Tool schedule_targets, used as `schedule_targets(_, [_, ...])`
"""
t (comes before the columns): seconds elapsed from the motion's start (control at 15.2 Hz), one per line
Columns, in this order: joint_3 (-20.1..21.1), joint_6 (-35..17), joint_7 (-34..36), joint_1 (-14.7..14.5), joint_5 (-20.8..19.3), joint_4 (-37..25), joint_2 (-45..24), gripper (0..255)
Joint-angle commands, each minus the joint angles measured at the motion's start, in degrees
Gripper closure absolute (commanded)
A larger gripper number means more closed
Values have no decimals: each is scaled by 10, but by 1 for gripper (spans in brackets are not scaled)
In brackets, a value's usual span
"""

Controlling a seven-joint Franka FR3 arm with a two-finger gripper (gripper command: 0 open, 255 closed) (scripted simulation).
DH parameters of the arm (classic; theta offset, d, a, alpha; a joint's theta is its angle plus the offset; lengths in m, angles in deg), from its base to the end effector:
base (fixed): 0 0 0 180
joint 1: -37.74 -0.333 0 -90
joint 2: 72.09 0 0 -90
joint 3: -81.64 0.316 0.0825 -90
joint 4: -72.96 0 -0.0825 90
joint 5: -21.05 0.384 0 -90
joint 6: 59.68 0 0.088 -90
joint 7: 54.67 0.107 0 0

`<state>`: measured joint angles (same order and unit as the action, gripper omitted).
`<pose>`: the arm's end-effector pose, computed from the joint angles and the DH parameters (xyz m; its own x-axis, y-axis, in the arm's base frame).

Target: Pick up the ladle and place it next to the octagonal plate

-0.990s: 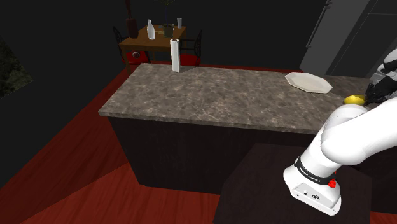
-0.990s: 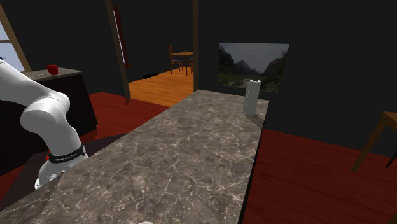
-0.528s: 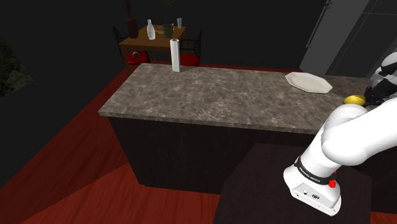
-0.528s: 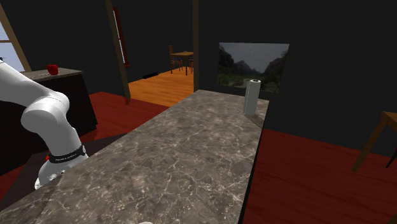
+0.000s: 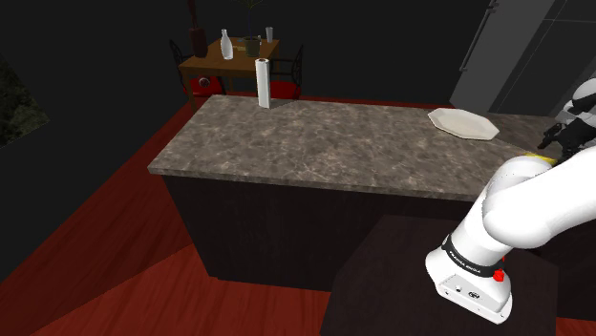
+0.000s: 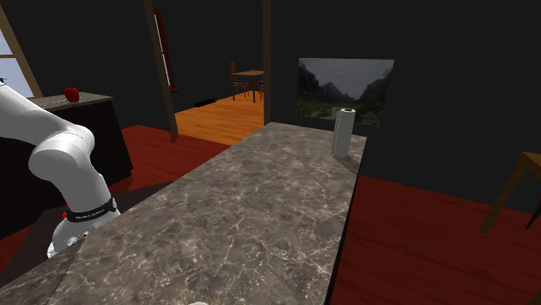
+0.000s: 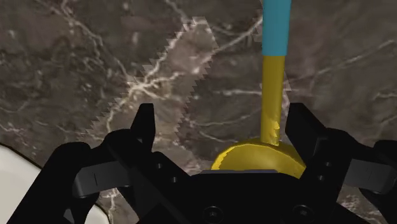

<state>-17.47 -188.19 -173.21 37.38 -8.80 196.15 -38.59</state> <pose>-0.1249 -0.5403 0.3436 0.8015 0.5926 0.0806 0.5757 -0.8010 0.1639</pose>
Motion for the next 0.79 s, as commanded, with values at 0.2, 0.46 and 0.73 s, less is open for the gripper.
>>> schedule_targets(0.2, [63, 47, -17, 54, 28, -18, -13, 0])
schedule_targets(0.46, [80, 60, -20, 67, 34, -24, -15, 0])
schedule_targets(0.73, [80, 60, -20, 67, 34, -24, -15, 0])
